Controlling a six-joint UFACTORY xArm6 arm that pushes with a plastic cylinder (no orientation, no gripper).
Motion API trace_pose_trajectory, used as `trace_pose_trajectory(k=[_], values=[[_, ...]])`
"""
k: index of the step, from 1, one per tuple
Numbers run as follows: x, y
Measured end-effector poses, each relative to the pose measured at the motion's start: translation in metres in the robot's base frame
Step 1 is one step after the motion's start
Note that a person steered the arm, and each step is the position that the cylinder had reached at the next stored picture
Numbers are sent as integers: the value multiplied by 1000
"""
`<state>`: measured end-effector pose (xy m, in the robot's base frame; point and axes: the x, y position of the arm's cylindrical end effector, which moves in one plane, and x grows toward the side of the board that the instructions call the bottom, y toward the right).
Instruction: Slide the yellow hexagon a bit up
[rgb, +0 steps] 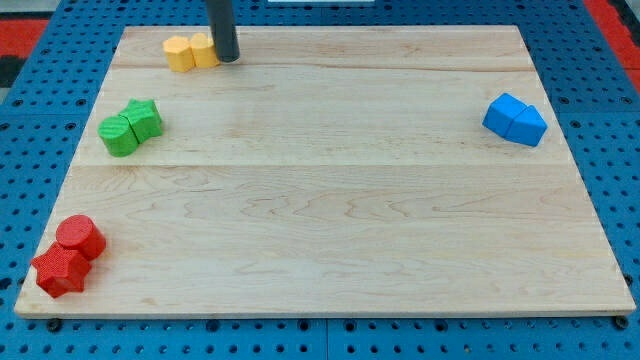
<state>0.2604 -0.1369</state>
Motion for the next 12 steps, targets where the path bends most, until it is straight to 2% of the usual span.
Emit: trace_pose_trajectory(k=[3,5,7,8,9,11,12], values=[[30,-36],[21,-104],[1,-107],[30,-107],[41,-100],[19,-70],[8,-73]])
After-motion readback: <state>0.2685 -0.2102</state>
